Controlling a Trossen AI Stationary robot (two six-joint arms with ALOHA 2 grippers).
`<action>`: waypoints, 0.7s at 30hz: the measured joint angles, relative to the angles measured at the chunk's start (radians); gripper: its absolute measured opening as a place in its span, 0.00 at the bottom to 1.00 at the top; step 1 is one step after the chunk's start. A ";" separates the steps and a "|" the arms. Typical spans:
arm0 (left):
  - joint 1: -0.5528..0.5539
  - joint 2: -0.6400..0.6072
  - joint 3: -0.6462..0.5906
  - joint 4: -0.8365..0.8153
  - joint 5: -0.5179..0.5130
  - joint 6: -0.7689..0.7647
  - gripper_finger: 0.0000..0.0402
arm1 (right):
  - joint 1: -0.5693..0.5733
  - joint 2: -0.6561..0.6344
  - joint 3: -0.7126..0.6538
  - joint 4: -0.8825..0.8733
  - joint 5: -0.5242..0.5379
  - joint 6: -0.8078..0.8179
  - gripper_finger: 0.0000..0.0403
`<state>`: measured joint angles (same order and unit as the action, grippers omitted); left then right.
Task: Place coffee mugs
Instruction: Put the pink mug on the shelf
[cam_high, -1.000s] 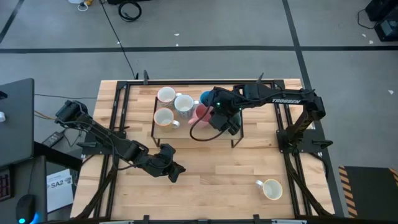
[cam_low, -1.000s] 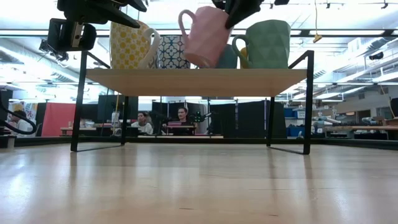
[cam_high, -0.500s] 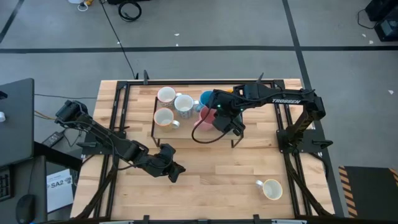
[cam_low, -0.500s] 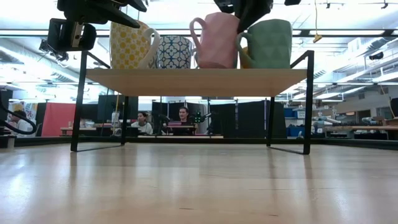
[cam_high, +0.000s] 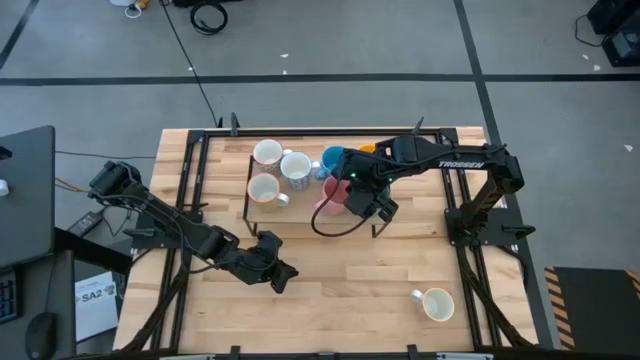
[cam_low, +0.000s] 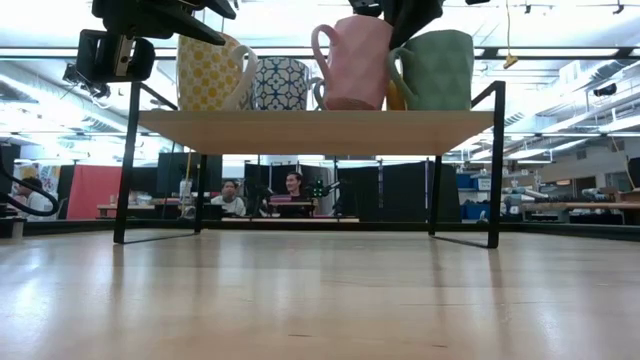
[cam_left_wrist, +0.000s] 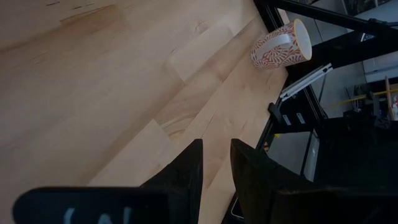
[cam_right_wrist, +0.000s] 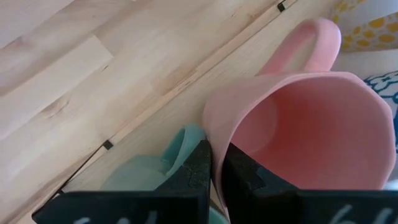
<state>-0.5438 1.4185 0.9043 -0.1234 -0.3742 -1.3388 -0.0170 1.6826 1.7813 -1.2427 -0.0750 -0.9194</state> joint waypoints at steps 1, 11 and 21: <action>0.000 0.000 0.000 0.000 0.000 0.000 0.22 | 0.000 0.000 0.000 0.000 0.000 0.000 0.07; 0.000 0.000 0.000 0.000 0.000 0.000 0.22 | 0.000 0.000 0.000 0.002 0.001 0.000 0.11; 0.000 0.000 0.000 0.000 0.000 0.000 0.22 | 0.000 0.000 0.000 0.031 0.001 0.000 0.11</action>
<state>-0.5438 1.4185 0.9043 -0.1234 -0.3740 -1.3392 -0.0174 1.6827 1.7809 -1.2121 -0.0738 -0.9192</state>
